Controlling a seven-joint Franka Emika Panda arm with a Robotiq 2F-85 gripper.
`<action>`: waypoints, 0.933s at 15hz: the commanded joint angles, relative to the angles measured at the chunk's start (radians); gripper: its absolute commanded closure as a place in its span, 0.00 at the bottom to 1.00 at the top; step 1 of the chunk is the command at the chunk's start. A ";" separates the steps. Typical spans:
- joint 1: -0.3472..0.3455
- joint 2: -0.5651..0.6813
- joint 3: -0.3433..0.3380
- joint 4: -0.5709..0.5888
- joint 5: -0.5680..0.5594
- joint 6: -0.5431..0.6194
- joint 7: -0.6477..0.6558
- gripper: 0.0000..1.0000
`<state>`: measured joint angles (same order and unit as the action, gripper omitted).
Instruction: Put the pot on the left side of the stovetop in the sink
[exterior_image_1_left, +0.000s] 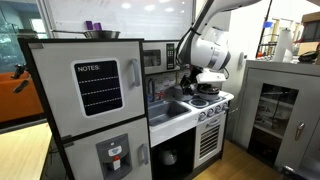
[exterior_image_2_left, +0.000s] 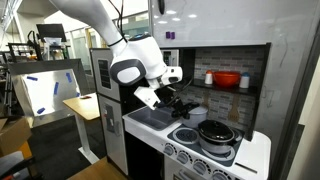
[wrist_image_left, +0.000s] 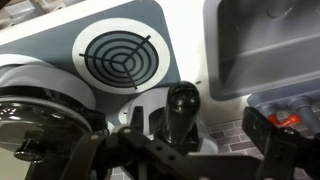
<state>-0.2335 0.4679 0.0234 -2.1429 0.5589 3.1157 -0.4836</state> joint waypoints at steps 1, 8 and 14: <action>0.000 0.000 0.000 0.000 0.000 0.000 0.000 0.00; 0.000 0.000 0.000 0.000 0.000 0.000 0.000 0.00; 0.003 0.016 -0.004 0.010 -0.006 0.015 -0.004 0.00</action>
<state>-0.2335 0.4685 0.0234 -2.1429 0.5589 3.1157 -0.4836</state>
